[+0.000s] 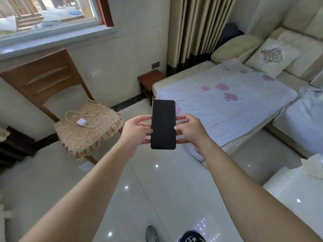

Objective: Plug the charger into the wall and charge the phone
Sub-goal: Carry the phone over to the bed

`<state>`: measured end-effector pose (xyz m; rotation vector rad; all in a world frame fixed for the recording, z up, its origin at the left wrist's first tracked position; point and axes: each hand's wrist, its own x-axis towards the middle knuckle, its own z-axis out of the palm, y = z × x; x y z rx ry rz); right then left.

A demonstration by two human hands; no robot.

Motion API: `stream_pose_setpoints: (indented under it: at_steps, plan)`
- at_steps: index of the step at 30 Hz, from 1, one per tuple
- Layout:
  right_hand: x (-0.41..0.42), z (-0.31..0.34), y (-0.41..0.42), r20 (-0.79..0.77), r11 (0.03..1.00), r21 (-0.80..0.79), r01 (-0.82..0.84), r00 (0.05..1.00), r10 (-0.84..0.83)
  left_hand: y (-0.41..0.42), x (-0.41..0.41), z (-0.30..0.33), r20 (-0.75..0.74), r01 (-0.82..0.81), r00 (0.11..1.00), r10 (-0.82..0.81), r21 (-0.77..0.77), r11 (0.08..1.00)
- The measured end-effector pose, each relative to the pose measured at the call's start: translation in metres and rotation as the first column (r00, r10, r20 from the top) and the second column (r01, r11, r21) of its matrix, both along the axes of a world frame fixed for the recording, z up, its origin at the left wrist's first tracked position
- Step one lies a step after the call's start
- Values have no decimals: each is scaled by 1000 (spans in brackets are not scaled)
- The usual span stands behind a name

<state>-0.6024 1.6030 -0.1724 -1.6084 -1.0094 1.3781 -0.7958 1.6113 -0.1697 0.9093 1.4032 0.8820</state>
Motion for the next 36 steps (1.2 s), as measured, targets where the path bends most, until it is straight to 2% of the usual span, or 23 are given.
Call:
stream_pose_setpoints:
  at_steps: [12,27,36]
  plan:
    - [72,-33,115,-72,971,-64,229,970,-234,157,74,-25,-3,243,970,-243,-45,969]
    - [179,-53,305,-52,943,-98,317,945,-323,370,188,-50,-8,354,935,-356,-88,931]
    - [201,-100,406,-17,898,-156,411,908,-418,488,221,-99,-23,441,894,-448,-145,886]
